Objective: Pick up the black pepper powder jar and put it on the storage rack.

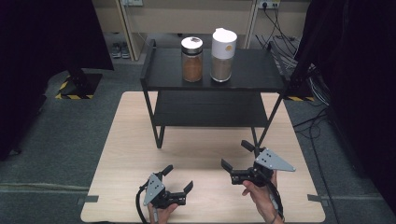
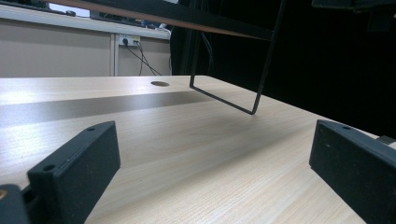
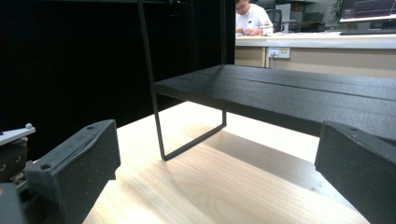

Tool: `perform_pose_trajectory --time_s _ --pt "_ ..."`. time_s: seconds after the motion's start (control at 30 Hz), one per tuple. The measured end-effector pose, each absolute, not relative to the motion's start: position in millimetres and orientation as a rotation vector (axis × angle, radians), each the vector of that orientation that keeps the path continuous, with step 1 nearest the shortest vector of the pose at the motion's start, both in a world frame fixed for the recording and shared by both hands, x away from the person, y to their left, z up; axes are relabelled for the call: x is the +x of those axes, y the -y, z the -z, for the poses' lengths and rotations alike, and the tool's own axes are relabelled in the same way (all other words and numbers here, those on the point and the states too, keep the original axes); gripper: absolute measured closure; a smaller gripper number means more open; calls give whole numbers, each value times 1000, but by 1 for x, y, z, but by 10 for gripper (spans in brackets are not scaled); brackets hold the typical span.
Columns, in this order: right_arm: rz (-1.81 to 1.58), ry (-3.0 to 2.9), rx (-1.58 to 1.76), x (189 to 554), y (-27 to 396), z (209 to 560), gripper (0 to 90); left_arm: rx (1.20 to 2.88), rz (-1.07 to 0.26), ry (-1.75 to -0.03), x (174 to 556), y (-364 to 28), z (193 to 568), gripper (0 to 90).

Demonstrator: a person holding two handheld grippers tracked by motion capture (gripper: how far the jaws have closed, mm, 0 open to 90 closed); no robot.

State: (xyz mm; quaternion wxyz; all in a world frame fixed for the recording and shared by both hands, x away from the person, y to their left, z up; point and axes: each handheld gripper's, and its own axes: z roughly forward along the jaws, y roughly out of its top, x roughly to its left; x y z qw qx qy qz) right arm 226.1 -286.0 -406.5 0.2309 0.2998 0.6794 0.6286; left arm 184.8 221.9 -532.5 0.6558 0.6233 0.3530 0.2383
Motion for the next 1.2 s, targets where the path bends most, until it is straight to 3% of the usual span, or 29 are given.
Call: perform_pose_trajectory --time_s 1.2 --pt "-1746 -1878 892 213 286 464 4 1413 -540 -800 185 -222 533 13"
